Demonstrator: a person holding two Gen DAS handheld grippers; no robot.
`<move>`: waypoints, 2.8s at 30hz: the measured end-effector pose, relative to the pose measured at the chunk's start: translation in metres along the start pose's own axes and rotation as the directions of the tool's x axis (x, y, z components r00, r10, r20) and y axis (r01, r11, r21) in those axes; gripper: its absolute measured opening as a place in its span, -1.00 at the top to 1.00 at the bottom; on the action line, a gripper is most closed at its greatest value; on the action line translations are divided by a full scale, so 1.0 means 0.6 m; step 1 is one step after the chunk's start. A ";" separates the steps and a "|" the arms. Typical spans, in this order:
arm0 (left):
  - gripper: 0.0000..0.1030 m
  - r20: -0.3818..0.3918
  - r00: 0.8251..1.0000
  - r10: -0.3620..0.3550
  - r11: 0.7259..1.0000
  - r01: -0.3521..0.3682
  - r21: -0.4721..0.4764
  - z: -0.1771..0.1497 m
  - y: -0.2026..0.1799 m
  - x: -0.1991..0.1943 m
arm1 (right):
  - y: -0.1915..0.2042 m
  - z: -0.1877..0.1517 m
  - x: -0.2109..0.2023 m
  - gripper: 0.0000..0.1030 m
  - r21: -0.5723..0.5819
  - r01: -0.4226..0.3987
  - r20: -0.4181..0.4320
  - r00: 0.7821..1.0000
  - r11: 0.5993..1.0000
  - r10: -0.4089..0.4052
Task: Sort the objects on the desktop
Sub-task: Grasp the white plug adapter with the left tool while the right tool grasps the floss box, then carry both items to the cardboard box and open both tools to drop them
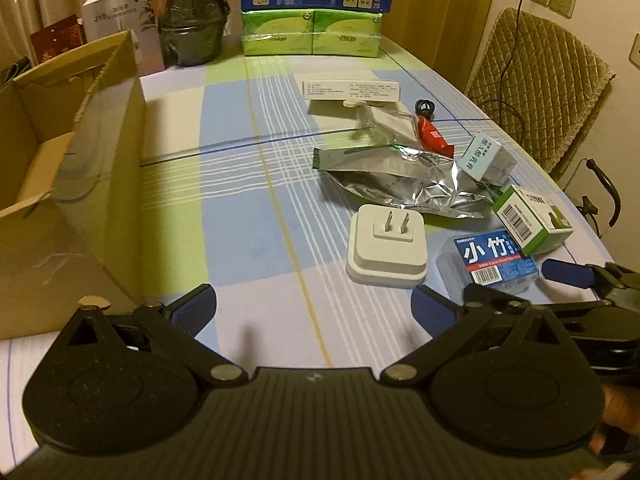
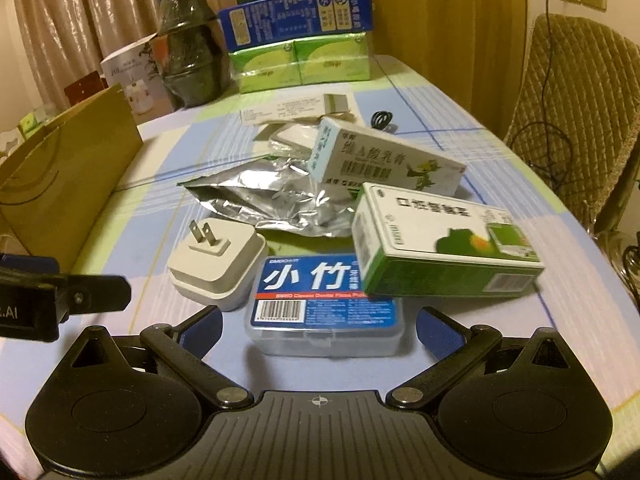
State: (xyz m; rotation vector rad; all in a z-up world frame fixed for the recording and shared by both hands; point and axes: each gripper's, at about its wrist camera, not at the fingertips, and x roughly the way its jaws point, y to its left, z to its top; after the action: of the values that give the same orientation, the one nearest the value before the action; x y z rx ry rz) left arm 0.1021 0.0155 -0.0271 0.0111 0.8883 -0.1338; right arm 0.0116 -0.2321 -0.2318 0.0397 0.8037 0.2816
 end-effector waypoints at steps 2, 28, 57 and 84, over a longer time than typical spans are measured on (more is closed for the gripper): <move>-0.98 0.004 1.000 -0.011 1.000 0.011 -0.002 0.002 0.002 0.007 | 0.001 -0.001 0.005 -0.83 -0.009 0.007 0.004 1.000 1.000 -0.007; -0.47 0.002 0.986 -0.164 0.974 0.161 0.159 0.032 -0.062 0.127 | -0.026 -0.017 -0.009 -0.63 -0.039 0.040 0.013 0.999 0.998 -0.040; -0.16 0.056 0.998 -0.025 0.996 0.020 0.092 0.003 0.014 -0.101 | 0.086 0.008 -0.145 -0.62 -0.141 -0.118 0.066 0.990 0.983 0.128; -0.17 0.126 0.967 0.223 0.967 -0.203 -0.156 0.048 0.416 -0.223 | 0.443 0.169 -0.002 -0.62 -0.348 -0.366 0.057 0.911 0.863 0.409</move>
State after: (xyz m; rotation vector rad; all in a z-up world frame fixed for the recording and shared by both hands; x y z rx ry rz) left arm 0.0712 0.2759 0.0835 -0.0352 0.7467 0.1295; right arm 0.0211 0.0303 -0.1226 -0.0970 0.6050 0.7901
